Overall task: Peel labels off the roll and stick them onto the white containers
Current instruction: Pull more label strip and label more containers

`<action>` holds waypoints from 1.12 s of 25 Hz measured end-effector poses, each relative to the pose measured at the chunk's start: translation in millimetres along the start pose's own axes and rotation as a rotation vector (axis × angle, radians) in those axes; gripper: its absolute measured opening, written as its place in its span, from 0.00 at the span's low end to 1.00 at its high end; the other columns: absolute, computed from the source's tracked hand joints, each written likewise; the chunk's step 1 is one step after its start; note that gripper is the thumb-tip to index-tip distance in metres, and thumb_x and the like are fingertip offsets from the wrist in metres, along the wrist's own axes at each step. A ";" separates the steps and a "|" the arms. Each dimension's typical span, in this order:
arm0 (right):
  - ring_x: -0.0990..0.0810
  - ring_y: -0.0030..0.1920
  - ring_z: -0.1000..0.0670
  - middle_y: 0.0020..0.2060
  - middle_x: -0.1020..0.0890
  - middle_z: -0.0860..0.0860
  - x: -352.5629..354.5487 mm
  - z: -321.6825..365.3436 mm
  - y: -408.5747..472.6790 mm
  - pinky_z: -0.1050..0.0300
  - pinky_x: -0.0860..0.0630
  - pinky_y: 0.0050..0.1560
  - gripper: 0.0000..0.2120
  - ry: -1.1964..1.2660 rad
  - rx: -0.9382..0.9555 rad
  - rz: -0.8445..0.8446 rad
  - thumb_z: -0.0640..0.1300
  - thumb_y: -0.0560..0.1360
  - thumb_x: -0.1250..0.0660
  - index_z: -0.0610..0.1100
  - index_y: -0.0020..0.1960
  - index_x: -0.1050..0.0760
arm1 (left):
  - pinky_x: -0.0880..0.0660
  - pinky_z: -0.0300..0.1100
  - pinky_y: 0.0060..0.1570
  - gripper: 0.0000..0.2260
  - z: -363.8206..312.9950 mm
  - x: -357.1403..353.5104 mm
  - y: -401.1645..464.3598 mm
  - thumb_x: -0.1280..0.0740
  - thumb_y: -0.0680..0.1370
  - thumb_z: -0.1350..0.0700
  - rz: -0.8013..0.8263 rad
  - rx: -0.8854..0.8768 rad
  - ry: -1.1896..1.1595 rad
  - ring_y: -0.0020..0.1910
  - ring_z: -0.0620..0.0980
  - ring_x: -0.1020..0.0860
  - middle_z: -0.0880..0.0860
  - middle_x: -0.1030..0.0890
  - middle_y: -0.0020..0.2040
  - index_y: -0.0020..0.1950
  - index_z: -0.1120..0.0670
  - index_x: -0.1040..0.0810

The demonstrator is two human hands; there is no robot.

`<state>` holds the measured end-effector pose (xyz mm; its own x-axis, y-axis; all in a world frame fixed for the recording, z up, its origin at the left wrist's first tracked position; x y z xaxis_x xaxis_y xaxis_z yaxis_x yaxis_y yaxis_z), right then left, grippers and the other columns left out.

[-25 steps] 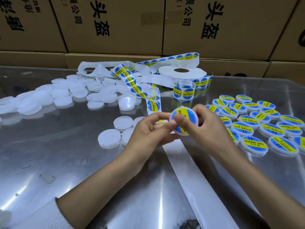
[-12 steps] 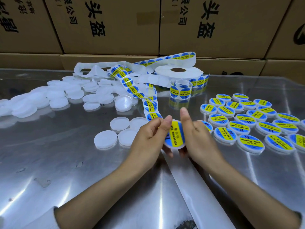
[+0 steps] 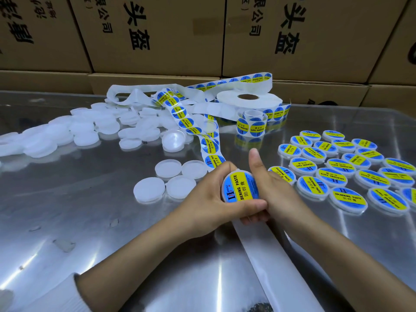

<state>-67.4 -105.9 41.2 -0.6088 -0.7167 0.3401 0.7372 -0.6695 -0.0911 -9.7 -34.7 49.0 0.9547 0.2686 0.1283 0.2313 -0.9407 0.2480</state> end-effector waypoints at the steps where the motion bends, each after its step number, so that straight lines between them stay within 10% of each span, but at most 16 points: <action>1: 0.27 0.19 0.53 0.18 0.25 0.47 -1.9 -0.7 -0.2 0.70 0.34 0.20 0.40 -0.014 0.012 0.032 0.70 0.74 0.58 0.45 0.21 0.26 | 0.23 0.44 0.36 0.16 1.0 2.5 0.5 0.27 0.72 0.59 -0.017 0.001 0.042 0.34 0.53 0.20 0.62 0.19 0.38 0.49 0.65 0.31; 10: 0.30 0.22 0.54 0.21 0.24 0.51 -23.2 -0.7 7.9 0.65 0.34 0.23 0.25 0.005 0.160 0.200 0.58 0.79 0.47 0.46 0.32 0.23 | 0.26 0.48 0.47 0.24 19.3 40.2 7.9 0.43 0.74 0.40 -0.301 0.102 0.214 0.38 0.47 0.23 0.54 0.18 0.38 0.41 0.60 0.21; 15: 0.32 0.18 0.56 0.18 0.28 0.53 32.3 -19.7 25.2 0.63 0.33 0.25 0.20 -0.166 0.053 -0.173 0.54 0.80 0.44 0.44 0.35 0.29 | 0.25 0.49 0.50 0.12 16.4 58.8 4.6 0.42 0.81 0.49 -0.381 0.059 0.655 0.43 0.47 0.21 0.46 0.17 0.43 0.46 0.50 0.21; 19: 0.20 0.40 0.47 0.37 0.18 0.50 60.4 -29.2 21.9 0.55 0.31 0.39 0.19 -0.635 -0.038 -0.364 0.63 0.77 0.43 0.48 0.50 0.26 | 0.34 0.42 0.61 0.17 19.4 63.0 5.2 0.39 0.79 0.51 -0.293 0.086 1.080 0.62 0.49 0.29 0.49 0.26 0.64 0.67 0.52 0.29; 22: 0.23 0.49 0.47 0.47 0.21 0.50 59.8 -6.2 11.7 0.54 0.32 0.42 0.14 -0.773 0.150 -0.492 0.57 0.77 0.41 0.51 0.55 0.25 | 0.34 0.45 0.57 0.17 29.3 65.0 3.7 0.43 0.80 0.45 -0.218 0.222 1.281 0.60 0.53 0.29 0.51 0.26 0.61 0.61 0.55 0.29; 28: 0.28 0.61 0.50 0.56 0.23 0.55 30.9 -11.2 21.1 0.53 0.30 0.51 0.13 -0.831 0.234 -0.234 0.53 0.79 0.44 0.51 0.57 0.24 | 0.38 0.49 0.68 0.22 36.3 69.7 2.1 0.47 0.80 0.41 -0.204 0.331 1.358 0.67 0.52 0.32 0.51 0.30 0.68 0.68 0.53 0.32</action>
<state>-74.0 -144.3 39.3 -0.4098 -0.1333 0.9024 0.7170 -0.6586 0.2283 64.1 -25.4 23.7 0.0220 0.2128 0.9769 0.5552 -0.8152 0.1651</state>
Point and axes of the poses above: each hand's wrist, its own y-axis towards the middle knuckle, its own x-axis out of the back of the hand, z = x × y, the point moved 8 cm from there along y, towards the middle knuckle
